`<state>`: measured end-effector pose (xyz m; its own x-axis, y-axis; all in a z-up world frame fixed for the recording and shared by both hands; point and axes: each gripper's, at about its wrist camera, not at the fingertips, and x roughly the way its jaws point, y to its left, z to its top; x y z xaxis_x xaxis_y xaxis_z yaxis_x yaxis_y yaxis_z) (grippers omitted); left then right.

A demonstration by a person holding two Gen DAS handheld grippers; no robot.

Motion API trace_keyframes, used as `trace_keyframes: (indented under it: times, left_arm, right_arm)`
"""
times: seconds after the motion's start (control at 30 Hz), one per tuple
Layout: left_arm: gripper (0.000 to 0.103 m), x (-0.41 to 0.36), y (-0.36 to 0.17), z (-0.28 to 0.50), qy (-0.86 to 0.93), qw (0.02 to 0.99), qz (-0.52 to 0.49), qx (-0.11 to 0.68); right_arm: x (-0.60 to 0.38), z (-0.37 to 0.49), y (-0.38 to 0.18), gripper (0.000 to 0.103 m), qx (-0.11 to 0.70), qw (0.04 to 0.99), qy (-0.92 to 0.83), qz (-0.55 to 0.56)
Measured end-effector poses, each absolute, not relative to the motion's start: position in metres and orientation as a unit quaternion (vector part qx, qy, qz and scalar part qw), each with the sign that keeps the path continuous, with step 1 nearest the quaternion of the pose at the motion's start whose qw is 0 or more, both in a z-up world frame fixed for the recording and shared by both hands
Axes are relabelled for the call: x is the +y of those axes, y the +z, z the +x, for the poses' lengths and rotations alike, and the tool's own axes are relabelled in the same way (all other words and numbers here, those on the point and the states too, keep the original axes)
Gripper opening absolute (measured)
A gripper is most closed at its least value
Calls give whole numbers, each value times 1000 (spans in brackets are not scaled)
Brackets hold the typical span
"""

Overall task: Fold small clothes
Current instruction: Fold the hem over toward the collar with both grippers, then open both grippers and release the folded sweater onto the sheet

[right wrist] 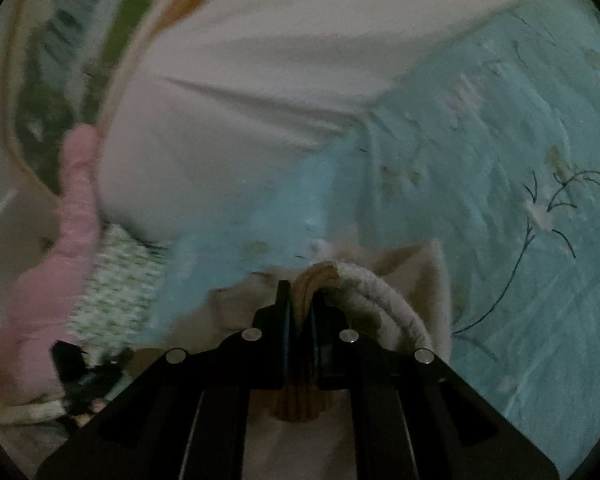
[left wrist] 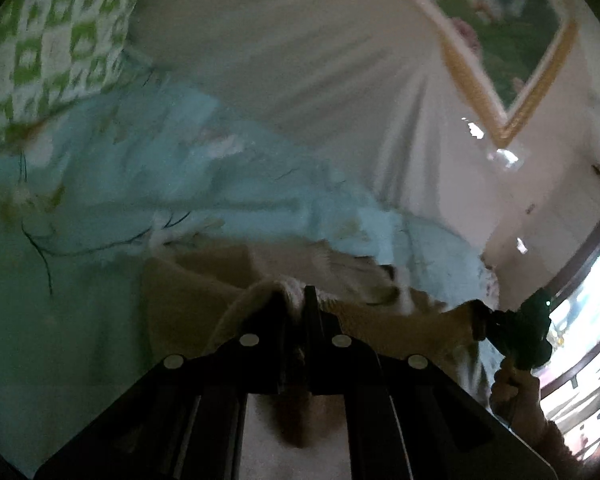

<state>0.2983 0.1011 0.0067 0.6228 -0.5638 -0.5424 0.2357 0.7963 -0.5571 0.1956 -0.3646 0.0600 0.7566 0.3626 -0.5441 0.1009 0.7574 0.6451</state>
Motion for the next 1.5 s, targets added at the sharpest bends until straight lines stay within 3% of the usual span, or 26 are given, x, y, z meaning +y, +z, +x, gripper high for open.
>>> trace_keyframes:
  times: [0.17, 0.27, 0.33, 0.4, 0.53, 0.6, 0.8, 1.03, 1.2, 1.3, 1.5]
  left_arm:
    - [6, 107, -26, 320, -218, 854, -239, 408]
    - [7, 111, -20, 310, -225, 854, -232, 407]
    - [8, 111, -9, 292, -223, 865, -197, 404]
    - [8, 111, 0, 271, -239, 864, -183, 403]
    - [8, 83, 9, 219, -309, 840, -169, 413]
    - [11, 47, 9, 201, -349, 826, -133, 423]
    - [12, -16, -10, 244, -324, 813, -39, 482]
    - [11, 13, -12, 321, -209, 856, -37, 472]
    - [11, 65, -21, 364, -148, 870, -122, 454]
    - [11, 95, -27, 365, -127, 866, -194, 442]
    - [14, 88, -10, 318, -138, 876, -188, 422]
  right_arm:
    - [-367, 214, 30, 10, 382, 863, 35, 330]
    - [-372, 207, 33, 16, 382, 856, 37, 346]
    - [-374, 195, 41, 45, 374, 861, 28, 344]
    - [-372, 174, 58, 51, 352, 878, 24, 323]
    - [-330, 147, 80, 51, 347, 892, 111, 268]
    - [-284, 146, 76, 51, 388, 879, 187, 204]
    - [-199, 177, 46, 51, 484, 834, 254, 72]
    - [-245, 242, 23, 47, 492, 845, 170, 119]
    - [-313, 258, 19, 47, 441, 873, 40, 202]
    - [-349, 236, 27, 49, 382, 883, -20, 273]
    - [-353, 179, 53, 49, 356, 891, 13, 281]
